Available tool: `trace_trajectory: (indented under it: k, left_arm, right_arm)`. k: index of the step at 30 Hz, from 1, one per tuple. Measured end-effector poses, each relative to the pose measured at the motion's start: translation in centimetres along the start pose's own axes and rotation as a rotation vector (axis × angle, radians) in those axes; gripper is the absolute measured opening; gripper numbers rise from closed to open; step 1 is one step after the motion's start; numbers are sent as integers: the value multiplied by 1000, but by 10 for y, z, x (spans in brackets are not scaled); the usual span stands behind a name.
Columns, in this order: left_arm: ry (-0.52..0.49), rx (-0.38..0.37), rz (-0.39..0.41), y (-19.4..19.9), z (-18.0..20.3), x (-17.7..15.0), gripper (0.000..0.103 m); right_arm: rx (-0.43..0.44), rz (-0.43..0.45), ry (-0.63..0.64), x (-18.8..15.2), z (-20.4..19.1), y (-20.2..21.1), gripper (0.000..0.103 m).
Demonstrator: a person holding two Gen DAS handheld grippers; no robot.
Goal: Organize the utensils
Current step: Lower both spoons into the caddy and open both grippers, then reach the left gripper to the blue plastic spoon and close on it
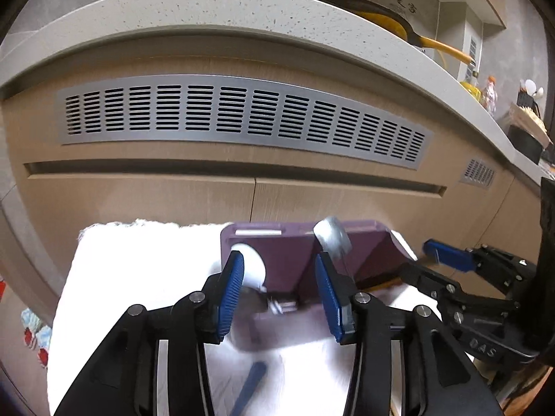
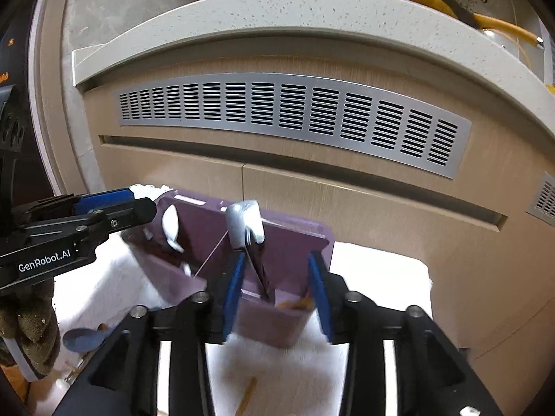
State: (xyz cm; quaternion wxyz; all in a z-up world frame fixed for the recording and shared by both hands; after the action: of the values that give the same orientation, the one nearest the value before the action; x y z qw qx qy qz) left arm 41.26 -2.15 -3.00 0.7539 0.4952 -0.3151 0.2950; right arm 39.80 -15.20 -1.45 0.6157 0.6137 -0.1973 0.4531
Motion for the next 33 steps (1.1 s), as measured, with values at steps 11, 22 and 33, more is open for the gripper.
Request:
trace_trajectory:
  k: [11, 22, 33]
  left_arm:
    - [13, 50, -8, 57, -37, -40, 68]
    - [-6, 58, -200, 79, -80, -133, 68]
    - [5, 119, -244, 56, -78, -157, 67]
  right_arm:
    - [-14, -28, 112, -48, -41, 45, 64]
    - [-17, -85, 172, -110, -63, 62, 91]
    - [32, -159, 75, -142, -64, 51, 91]
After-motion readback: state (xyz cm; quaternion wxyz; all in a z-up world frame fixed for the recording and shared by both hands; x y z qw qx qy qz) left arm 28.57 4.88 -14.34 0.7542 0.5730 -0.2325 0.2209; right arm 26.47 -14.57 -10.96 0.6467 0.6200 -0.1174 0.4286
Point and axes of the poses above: each gripper's, at about its wrist camera, not at the fingertips, and y roughly against the way its jaws point, z to its right, x to its top, the point moved 10 cm from there along -y, roughly the way its jaws point, and after that the axes turned 9 degrees about y, right-handed, at the moved point
